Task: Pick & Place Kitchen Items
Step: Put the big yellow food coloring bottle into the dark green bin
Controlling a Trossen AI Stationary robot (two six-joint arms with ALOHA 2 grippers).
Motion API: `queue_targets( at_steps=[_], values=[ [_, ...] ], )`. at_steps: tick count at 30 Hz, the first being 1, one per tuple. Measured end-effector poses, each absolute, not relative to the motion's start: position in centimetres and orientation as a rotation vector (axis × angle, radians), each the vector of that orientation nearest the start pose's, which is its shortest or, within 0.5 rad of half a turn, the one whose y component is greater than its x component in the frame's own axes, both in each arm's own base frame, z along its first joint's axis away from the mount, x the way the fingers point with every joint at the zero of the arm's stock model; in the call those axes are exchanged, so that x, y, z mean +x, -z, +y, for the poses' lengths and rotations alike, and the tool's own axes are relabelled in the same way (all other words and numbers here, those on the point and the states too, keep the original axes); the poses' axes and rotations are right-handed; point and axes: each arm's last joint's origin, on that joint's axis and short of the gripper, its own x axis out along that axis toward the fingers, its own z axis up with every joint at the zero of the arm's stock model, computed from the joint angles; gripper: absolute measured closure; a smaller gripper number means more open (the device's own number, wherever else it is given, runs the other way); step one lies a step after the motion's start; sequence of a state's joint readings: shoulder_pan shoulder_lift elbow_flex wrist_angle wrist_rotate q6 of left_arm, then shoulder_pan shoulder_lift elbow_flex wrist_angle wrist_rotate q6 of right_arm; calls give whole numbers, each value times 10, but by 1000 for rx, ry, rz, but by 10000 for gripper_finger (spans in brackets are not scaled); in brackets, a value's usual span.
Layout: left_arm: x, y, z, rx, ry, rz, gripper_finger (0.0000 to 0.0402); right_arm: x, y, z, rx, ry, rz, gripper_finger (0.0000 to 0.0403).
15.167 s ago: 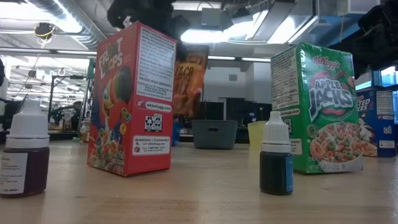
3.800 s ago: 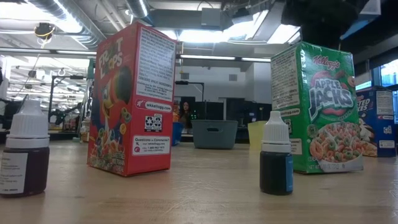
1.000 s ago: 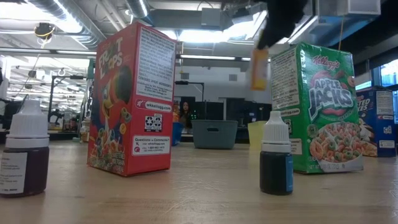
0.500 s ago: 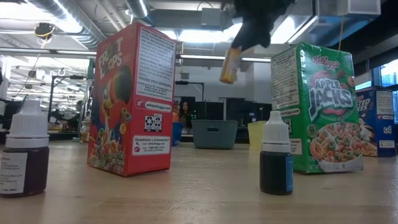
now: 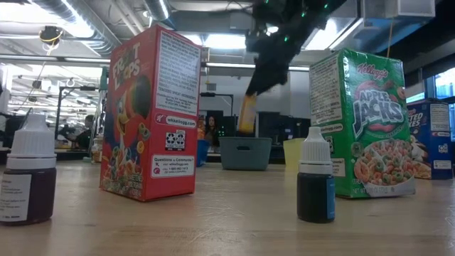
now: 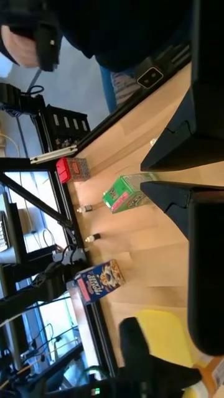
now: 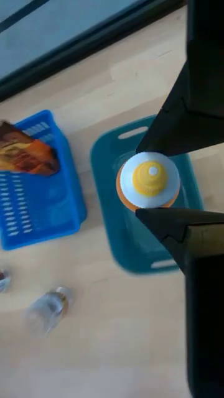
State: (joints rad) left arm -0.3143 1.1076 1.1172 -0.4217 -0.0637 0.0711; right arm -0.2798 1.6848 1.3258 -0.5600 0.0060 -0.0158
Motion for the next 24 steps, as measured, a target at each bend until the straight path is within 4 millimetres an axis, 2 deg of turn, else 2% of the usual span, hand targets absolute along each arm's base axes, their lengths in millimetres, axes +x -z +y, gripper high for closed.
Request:
queue_targets(
  at_steps=[4, 9, 24],
  values=[
    [222, -363, -76, 160, 249, 395, 370, 349, -245, -109, 107, 283, 957, 283],
    [221, -363, -80, 169, 228, 394, 370, 350, -237, -117, 107, 300, 979, 283],
    [220, -363, -82, 158, 218, 395, 370, 348, -233, -124, 88, 356, 1001, 283]
  ],
)
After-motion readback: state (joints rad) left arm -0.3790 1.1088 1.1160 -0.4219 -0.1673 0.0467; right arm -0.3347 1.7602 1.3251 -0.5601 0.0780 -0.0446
